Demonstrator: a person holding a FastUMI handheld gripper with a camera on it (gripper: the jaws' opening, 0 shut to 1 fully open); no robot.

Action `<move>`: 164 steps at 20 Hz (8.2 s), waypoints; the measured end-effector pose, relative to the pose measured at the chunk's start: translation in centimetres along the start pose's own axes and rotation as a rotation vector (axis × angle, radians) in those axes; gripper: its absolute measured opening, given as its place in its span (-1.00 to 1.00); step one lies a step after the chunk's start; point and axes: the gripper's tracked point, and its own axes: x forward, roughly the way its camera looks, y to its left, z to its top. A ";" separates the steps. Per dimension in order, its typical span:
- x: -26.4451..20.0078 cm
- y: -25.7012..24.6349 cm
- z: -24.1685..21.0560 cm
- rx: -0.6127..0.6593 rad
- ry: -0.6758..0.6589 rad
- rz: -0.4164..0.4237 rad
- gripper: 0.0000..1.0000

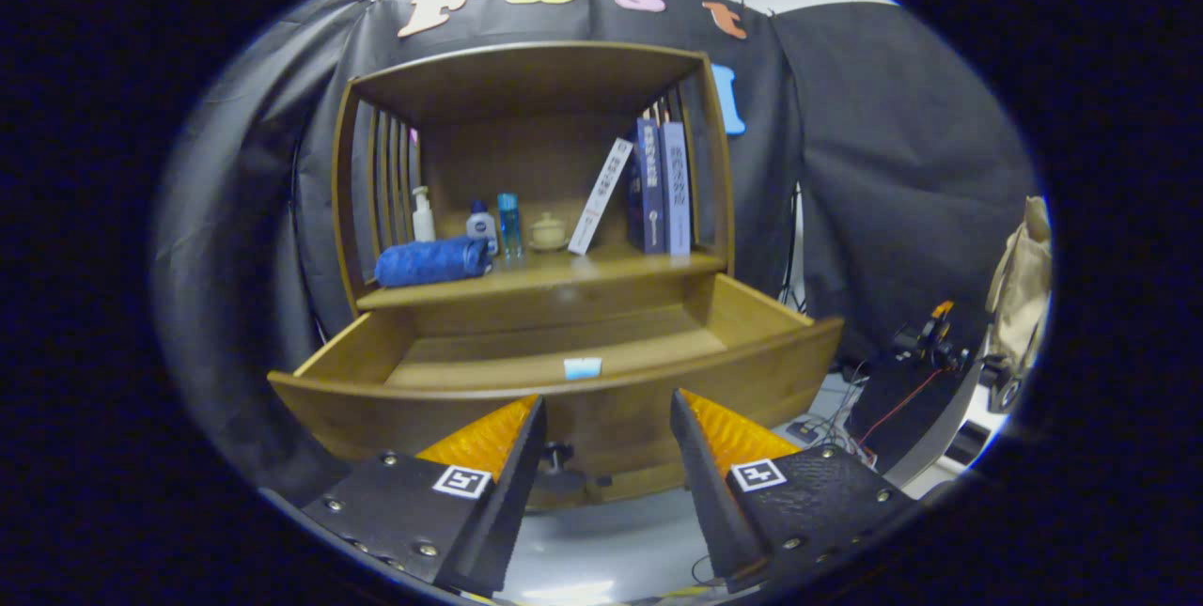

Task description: Pull open the drawer, take out the items inside it, and place them on the countertop above the cabinet.

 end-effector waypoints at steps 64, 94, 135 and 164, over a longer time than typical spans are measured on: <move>12.6 4.5 4.4 -0.045 0.536 -0.305 -0.23; 29.2 8.3 8.3 0.071 0.349 0.046 0.08; -0.2 3.9 -3.4 0.109 -0.096 0.140 0.99; 4.3 3.1 -5.8 0.088 0.035 0.126 0.98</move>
